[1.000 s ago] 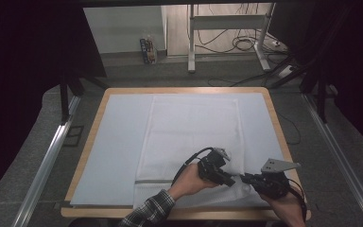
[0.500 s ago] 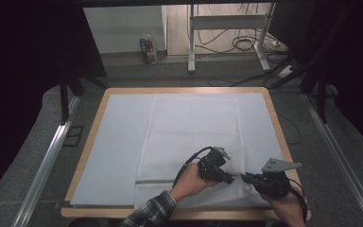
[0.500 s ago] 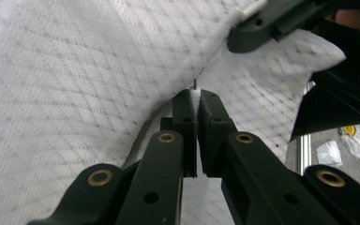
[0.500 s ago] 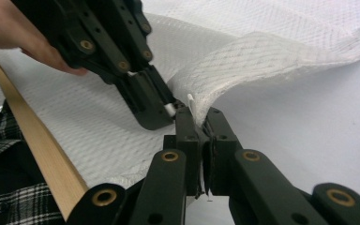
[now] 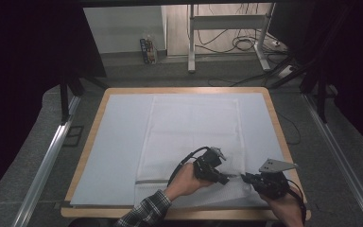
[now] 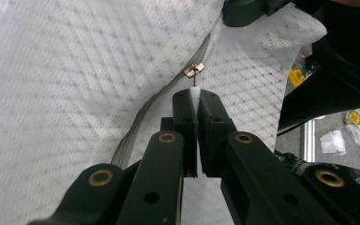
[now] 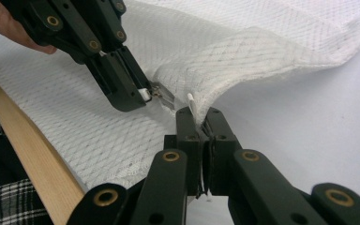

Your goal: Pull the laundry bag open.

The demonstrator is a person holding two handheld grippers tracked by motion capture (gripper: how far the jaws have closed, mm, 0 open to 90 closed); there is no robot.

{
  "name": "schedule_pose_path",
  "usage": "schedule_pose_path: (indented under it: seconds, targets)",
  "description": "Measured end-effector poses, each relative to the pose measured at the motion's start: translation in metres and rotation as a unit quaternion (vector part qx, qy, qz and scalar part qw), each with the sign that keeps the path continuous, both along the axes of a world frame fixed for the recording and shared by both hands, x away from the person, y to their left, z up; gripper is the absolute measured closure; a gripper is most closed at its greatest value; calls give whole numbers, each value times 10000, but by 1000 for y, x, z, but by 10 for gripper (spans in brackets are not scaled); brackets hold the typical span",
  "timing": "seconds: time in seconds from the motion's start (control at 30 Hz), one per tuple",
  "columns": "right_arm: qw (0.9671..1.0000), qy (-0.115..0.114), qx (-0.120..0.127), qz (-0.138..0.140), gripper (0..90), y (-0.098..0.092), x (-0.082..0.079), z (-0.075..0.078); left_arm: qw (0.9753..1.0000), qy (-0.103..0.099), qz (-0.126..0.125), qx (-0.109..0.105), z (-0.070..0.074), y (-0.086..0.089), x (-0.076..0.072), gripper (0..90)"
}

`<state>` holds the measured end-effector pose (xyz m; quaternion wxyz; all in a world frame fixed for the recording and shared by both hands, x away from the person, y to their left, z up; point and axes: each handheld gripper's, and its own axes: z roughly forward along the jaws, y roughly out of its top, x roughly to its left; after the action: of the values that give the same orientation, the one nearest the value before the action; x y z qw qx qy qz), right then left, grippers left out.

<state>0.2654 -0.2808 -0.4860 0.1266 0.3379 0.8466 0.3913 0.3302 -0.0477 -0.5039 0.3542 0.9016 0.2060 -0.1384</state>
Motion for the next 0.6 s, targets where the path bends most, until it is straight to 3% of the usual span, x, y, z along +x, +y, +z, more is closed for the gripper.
schedule_pose_path:
  seconds: [0.2, 0.27, 0.3, 0.6]
  targets:
    - [10000, 0, -61, 3, 861, 2, -1, 0, 10000, -52, 5, 47, -1, 6, -1, 878]
    - [9999, 6, -89, -78, 861, 0, -1, 0, 10000, 56, 28, 0, -2, 12, 1, 878]
    - [10000, 51, -6, -73, 861, -2, -1, -1, 10000, 38, 79, 27, -2, 14, -1, 878]
    - [9997, 6, -165, -161, 861, -3, -2, -2, 9997, 13, 214, 134, -6, 35, -1, 878]
